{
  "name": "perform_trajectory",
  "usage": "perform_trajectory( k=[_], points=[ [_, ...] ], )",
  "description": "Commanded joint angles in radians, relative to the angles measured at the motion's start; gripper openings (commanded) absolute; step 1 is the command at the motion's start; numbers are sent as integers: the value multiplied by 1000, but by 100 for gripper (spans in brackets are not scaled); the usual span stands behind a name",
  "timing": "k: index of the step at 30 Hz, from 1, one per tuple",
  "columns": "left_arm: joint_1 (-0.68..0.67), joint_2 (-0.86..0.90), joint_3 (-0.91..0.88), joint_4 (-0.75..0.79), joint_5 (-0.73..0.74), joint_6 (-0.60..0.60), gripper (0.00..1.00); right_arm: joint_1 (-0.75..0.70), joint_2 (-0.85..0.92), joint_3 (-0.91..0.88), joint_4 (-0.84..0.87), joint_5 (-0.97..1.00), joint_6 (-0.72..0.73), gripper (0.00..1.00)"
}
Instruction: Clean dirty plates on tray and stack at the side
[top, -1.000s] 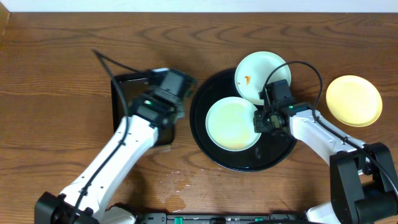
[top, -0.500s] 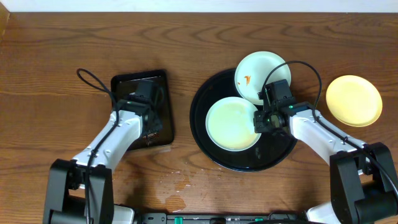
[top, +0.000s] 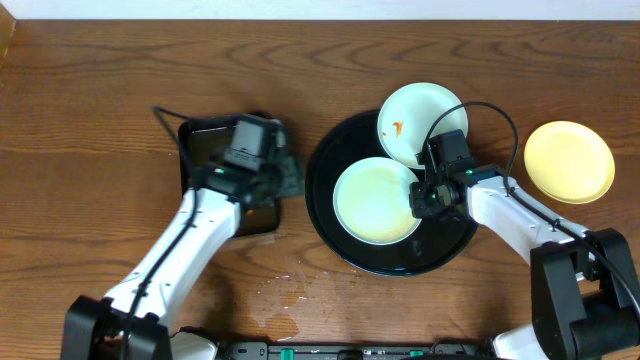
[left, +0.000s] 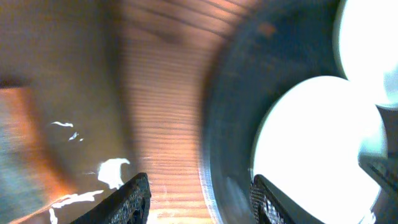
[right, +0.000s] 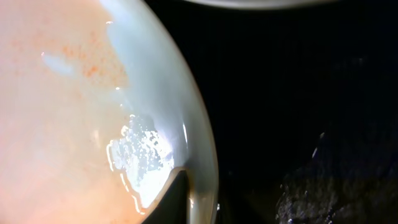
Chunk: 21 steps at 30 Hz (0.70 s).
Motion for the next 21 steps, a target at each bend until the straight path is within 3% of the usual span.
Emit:
perform_trajectory(
  k=[1,12,21],
  points=[
    [-77,54,8,34,55,20,53,-2,25,-31,-10,-35,66,1],
    [-156,193,8,72,68,20,46,1,-62,45,-116,127,-6,1],
    [-153,189,9,71,84,29,52,61,-220,121,-144,357,-4,1]
  ],
)
